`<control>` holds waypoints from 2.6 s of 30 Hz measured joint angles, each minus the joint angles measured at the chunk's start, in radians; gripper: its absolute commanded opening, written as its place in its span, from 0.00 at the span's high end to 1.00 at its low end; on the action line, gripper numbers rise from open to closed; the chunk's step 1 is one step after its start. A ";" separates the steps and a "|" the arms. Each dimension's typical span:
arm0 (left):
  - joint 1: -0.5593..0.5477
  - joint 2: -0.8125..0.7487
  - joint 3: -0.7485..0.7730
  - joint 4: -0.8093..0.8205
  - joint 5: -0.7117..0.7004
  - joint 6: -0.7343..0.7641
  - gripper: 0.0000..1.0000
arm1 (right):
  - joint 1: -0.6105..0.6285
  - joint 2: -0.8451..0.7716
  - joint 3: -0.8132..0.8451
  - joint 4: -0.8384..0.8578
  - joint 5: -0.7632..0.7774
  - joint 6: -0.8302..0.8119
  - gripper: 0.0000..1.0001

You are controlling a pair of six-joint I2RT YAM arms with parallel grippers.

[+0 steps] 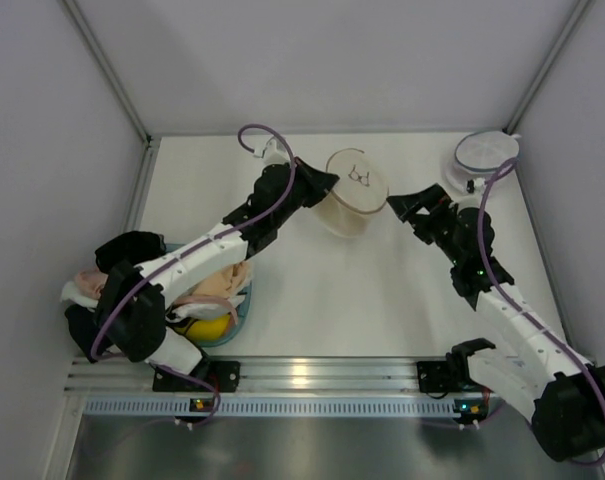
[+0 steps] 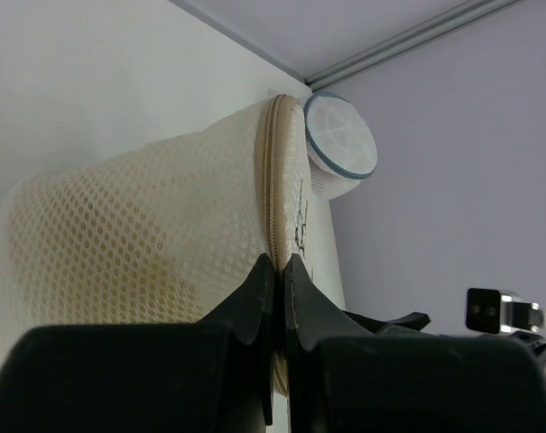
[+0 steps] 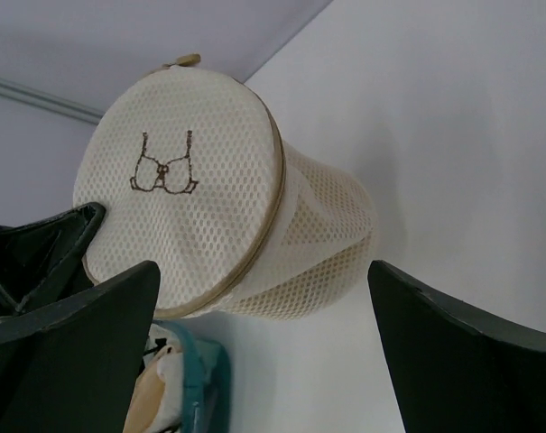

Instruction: Place the bra in the laundry bag and zip it closed

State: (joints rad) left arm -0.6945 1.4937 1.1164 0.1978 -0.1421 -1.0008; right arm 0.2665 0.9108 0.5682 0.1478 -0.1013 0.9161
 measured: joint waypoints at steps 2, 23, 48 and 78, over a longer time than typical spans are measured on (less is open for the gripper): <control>0.000 0.008 -0.006 0.027 0.019 -0.027 1.00 | 0.000 0.021 -0.021 0.055 0.000 0.044 0.01; 0.008 0.103 -0.011 0.064 0.189 0.004 0.31 | -0.039 0.186 0.050 0.143 0.030 0.056 1.00; 0.096 -0.291 -0.116 -0.386 -0.246 0.390 0.02 | -0.663 0.243 0.161 -0.213 -0.134 -0.273 0.31; 0.406 -0.242 0.058 -0.611 0.206 0.401 0.02 | -0.355 0.260 0.664 -0.338 -0.441 -0.576 0.01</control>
State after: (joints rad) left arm -0.2886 1.2514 1.1744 -0.4133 0.0639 -0.6003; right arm -0.0883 1.1709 1.2324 -0.1898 -0.5419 0.3405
